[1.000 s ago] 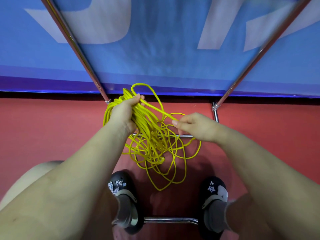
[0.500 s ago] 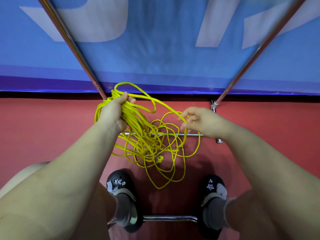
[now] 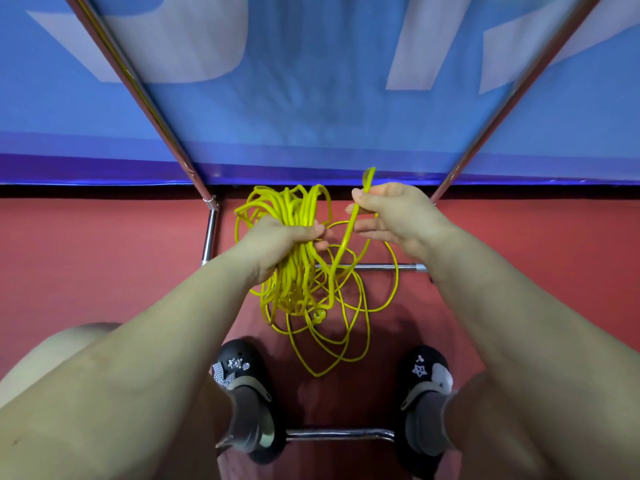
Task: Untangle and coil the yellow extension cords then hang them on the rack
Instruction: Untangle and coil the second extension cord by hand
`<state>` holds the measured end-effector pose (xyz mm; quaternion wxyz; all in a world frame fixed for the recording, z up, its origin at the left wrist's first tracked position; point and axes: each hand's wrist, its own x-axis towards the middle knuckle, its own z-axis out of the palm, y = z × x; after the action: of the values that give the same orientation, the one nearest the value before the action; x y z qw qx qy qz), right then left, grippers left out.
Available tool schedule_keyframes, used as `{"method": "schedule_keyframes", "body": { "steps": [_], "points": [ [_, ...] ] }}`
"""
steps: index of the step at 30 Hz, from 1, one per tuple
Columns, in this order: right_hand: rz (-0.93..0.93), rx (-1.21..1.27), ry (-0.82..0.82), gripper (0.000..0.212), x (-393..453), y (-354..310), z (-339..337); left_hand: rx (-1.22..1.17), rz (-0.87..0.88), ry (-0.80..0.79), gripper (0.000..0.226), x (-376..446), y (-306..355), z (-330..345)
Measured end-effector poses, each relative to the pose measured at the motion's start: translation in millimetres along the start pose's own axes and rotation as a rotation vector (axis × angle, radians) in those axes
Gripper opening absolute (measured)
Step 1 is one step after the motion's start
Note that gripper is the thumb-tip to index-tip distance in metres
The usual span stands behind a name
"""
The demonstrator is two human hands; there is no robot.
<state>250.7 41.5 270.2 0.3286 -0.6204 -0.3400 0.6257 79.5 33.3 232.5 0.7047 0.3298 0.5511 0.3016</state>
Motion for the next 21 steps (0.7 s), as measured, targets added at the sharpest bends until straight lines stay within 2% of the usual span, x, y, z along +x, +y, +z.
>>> {"method": "schedule_keyframes", "body": {
  "steps": [2, 5, 7, 11, 15, 17, 21],
  "points": [
    [0.073, 0.122, 0.068, 0.022, 5, 3, -1, 0.065, 0.019, -0.030, 0.007, -4, -2, 6],
    [0.136, 0.256, 0.169, 0.009, 12, 8, -5, 0.120, 0.011, -0.098, 0.012, -7, -4, 10],
    [0.151, 0.323, 0.206, 0.012, 14, 9, -8, 0.120, 0.008, -0.133, 0.011, -6, -6, 11],
    [0.170, 0.396, 0.173, 0.011, 12, 9, -8, 0.114, -0.005, -0.156, 0.002, -6, -7, 13],
    [0.145, 0.399, 0.108, 0.012, 9, 5, -7, 0.104, 0.005, -0.106, 0.003, -5, -8, 11],
    [0.119, 0.311, 0.038, 0.013, 7, 3, -6, 0.047, 0.008, -0.053, 0.006, -3, -8, 10],
    [0.003, -0.340, -0.055, 0.011, -2, 12, 1, -0.173, -0.024, 0.119, 0.013, 4, -1, 3]
  ]
}}
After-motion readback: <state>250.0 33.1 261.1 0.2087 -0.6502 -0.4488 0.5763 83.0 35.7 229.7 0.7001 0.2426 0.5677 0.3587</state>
